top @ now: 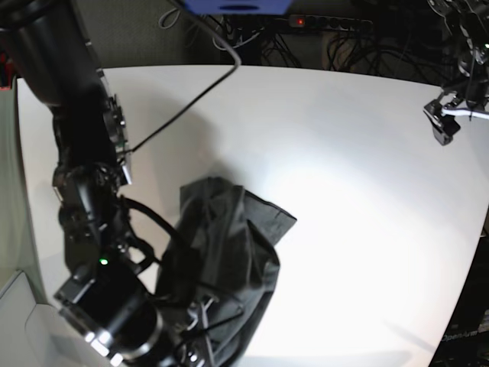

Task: Layout the t-shirt on the table in an organized manner, then fold the t-shirt properly
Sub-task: 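Pull the t-shirt with the right gripper to stretch it out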

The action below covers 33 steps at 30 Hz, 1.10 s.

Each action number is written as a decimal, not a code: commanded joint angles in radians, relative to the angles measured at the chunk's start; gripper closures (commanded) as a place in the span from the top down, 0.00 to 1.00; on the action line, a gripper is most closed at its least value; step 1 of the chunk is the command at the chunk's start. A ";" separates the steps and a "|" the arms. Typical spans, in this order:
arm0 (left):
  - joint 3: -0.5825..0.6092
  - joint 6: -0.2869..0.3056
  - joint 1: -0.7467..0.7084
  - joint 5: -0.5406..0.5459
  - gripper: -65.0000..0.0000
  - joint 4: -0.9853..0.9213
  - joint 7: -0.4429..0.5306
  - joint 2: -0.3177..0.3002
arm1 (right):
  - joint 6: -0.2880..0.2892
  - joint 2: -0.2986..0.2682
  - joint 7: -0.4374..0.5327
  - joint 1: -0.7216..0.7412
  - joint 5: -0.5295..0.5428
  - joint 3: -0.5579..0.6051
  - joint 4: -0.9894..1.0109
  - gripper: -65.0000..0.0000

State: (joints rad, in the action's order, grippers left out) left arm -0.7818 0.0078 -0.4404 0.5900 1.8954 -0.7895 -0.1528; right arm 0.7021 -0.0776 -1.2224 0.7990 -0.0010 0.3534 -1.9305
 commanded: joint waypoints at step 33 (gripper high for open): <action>0.002 0.303 0.093 0.000 0.99 0.016 0.014 0.012 | -0.215 -0.402 0.154 -0.488 -0.007 -0.284 0.076 0.45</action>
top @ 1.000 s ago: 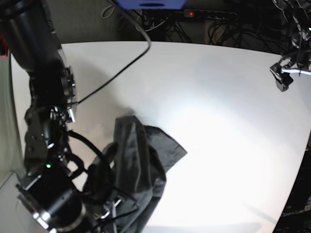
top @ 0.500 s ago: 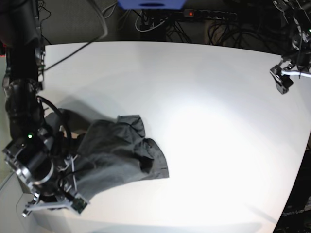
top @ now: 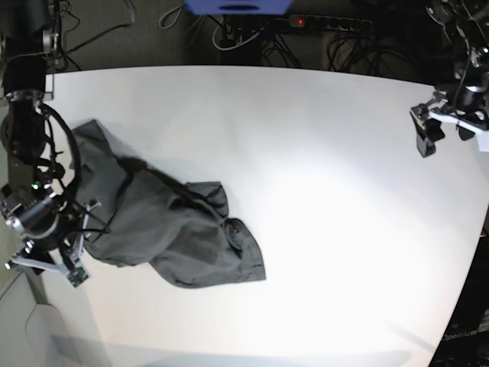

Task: Layout the t-shirt on the table in an organized manner, then fold the t-shirt properly
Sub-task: 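Pull the t-shirt with the right gripper to stretch it out, then grasp the grey t-shirt end with the left gripper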

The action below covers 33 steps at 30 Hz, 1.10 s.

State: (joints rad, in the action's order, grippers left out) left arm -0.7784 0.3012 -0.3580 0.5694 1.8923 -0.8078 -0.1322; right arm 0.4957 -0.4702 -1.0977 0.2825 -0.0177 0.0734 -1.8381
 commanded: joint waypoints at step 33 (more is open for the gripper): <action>0.676 -0.050 0.735 -0.243 0.99 -0.911 0.327 0.277 | -0.009 0.124 0.029 -0.325 0.011 -0.162 -0.179 0.65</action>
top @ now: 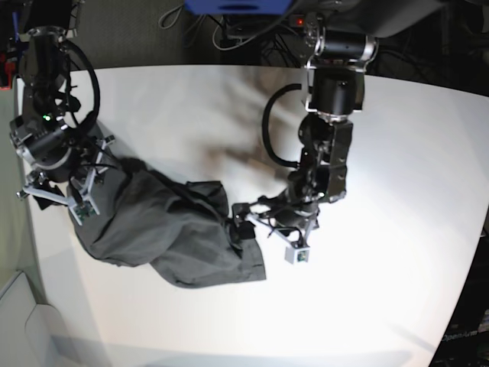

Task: Layout the t-shirt on the table in an organized manner, then fold the t-shirt properly
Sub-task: 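Grasp the grey t-shirt end with the left gripper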

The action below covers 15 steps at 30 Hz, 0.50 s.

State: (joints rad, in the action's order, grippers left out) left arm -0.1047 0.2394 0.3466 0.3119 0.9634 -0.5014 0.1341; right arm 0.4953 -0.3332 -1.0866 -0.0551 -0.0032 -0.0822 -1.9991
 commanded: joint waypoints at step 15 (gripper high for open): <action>0.035 -0.190 0.174 0.008 0.99 -0.261 0.136 0.023 | -0.008 -0.016 0.021 0.016 -0.004 -0.006 -0.015 0.65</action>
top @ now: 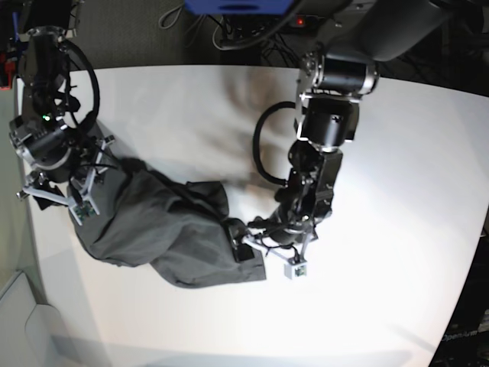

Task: Layout the t-shirt on the table in an organized manner, then fold the t-shirt properly
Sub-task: 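Grasp the grey t-shirt end with the left gripper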

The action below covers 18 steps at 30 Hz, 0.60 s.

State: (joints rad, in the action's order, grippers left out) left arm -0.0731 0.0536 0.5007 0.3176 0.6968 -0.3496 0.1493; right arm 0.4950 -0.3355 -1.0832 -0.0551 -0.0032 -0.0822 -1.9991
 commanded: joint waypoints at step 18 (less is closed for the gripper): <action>0.161 -0.100 0.062 0.007 0.53 -0.110 -0.013 0.008 | -0.008 -0.010 0.016 0.013 -0.004 -0.006 -0.013 0.65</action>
State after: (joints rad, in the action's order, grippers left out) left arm 0.0879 -0.0402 0.5457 0.3103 0.5892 -0.3035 0.1501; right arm 0.4953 -0.3351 -1.0798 -0.0536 -0.0036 -0.0822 -1.9984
